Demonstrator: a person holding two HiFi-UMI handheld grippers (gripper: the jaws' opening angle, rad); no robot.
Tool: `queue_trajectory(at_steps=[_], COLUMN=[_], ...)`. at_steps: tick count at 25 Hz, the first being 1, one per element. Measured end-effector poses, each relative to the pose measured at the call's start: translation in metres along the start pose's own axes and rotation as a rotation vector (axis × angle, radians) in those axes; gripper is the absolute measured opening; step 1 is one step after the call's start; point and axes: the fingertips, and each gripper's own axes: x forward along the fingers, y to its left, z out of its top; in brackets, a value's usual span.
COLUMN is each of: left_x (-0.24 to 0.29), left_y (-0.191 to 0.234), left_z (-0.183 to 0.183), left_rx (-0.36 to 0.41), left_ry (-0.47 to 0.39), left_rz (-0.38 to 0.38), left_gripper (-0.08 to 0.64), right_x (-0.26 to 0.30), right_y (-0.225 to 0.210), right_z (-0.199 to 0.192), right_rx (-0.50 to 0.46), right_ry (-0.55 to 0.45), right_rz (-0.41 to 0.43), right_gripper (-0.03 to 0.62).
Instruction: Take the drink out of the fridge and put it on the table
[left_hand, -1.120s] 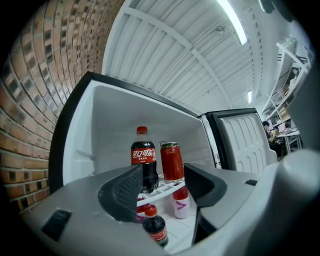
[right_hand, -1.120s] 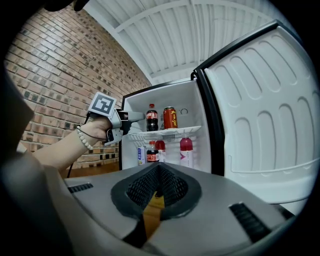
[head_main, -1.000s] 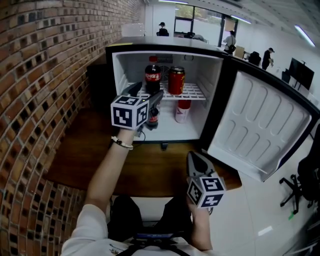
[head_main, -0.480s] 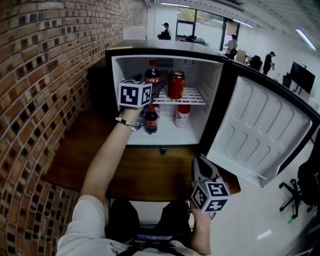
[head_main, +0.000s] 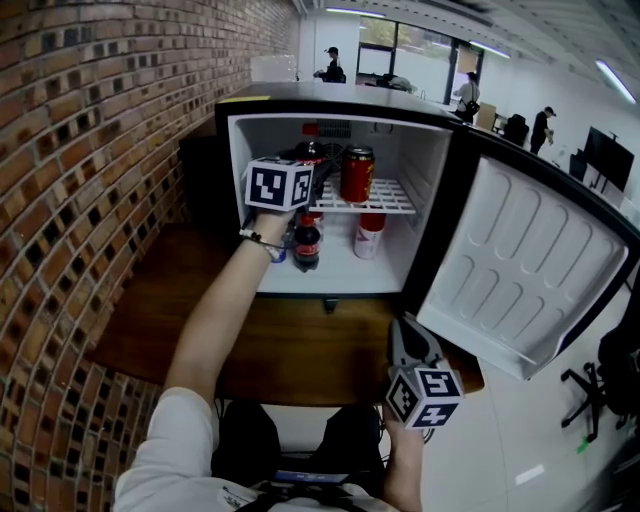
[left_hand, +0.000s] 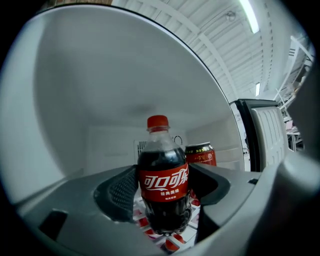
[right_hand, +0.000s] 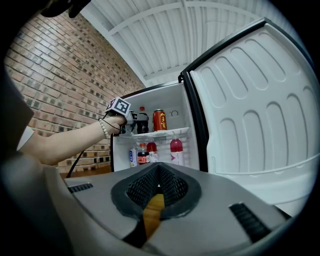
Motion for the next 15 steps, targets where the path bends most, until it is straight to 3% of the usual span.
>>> queue_trajectory(at_steps=[5,15], left_x=[-0.004,-0.064], left_y=[0.000,-0.018], left_z=[0.001,0.013], left_rx=[-0.038,-0.025], left_ry=[-0.009,-0.080], left_rz=[-0.012,-0.073], left_gripper=[0.305,0.304], right_x=[-0.002,0.001], right_y=[0.004,0.021], right_z=[-0.001,0.000], right_rx=[-0.001,-0.008], right_ry=[0.002,-0.002], right_rz=[0.005,0.046], right_gripper=[-0.012,-0.012])
